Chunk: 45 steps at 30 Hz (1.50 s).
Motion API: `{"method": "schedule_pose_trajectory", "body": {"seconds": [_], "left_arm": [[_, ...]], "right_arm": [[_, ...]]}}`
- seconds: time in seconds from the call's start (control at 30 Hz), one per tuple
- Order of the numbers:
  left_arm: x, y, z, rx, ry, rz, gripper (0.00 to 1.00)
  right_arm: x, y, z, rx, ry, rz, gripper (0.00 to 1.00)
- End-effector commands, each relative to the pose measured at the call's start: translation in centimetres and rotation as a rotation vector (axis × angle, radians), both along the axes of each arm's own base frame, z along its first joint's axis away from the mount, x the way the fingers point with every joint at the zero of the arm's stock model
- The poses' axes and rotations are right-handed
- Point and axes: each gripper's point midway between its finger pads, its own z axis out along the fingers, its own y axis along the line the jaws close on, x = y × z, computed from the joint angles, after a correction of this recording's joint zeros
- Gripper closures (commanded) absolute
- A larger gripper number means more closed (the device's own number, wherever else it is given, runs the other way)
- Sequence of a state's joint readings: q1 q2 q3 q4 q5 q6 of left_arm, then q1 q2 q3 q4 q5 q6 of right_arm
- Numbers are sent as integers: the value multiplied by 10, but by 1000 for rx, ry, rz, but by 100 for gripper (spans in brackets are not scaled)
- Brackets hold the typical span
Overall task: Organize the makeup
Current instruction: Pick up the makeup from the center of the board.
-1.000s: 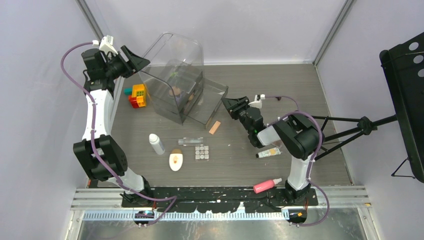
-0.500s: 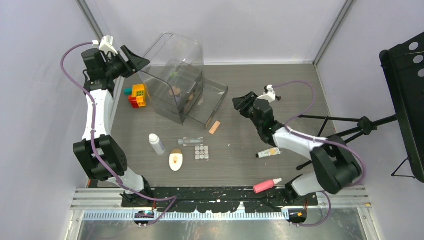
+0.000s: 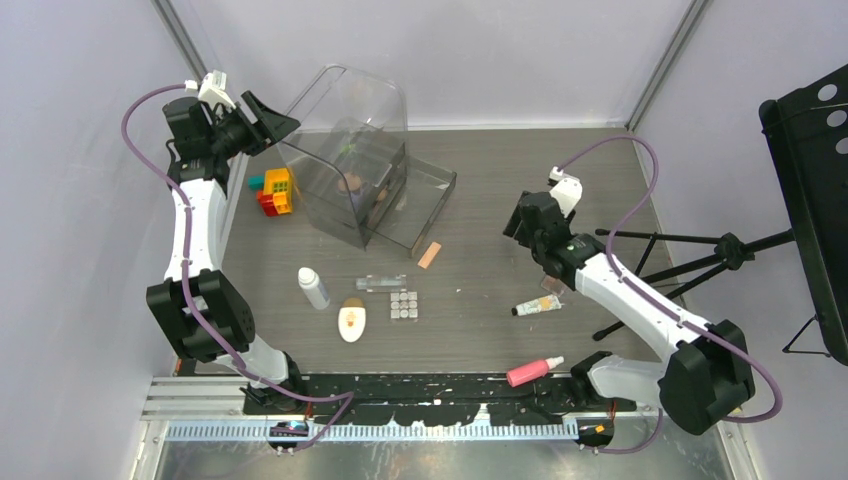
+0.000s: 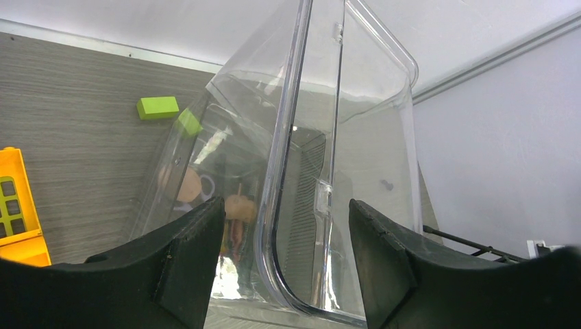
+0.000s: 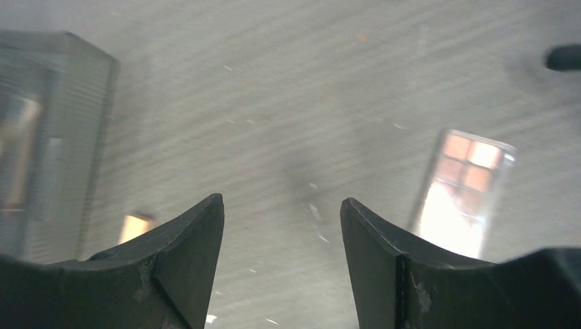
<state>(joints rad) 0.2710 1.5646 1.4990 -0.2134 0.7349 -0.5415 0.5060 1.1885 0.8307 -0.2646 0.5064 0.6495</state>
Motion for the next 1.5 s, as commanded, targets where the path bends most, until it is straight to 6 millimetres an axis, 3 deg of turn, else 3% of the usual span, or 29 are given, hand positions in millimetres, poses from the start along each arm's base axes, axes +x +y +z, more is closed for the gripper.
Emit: {"method": "schedule_pose_trajectory", "body": {"seconds": [0.0,0.2,0.37,0.87,1.23,1.47], "left_arm": [[-2,1,17,22,-70,-10,32],[-2,1,16,21,-67,-10,32],[-2,3,17,21,-69,-8,32],[-2,1,16,16,-66,-13,32],[-2,1,16,13,-64,-13,32],[-2,1,15,12,-62,-14,32]], "right_arm": [[-25,-40,-9,-97,147,-113,32],[-29,-73,-35,-116,250,-241,24],[-29,-88,-58,-120,320,-297,19],[-36,-105,-123,-41,477,-315,18],[-52,-110,-146,8,521,-330,24],[-51,-109,-146,21,517,-321,44]]}}
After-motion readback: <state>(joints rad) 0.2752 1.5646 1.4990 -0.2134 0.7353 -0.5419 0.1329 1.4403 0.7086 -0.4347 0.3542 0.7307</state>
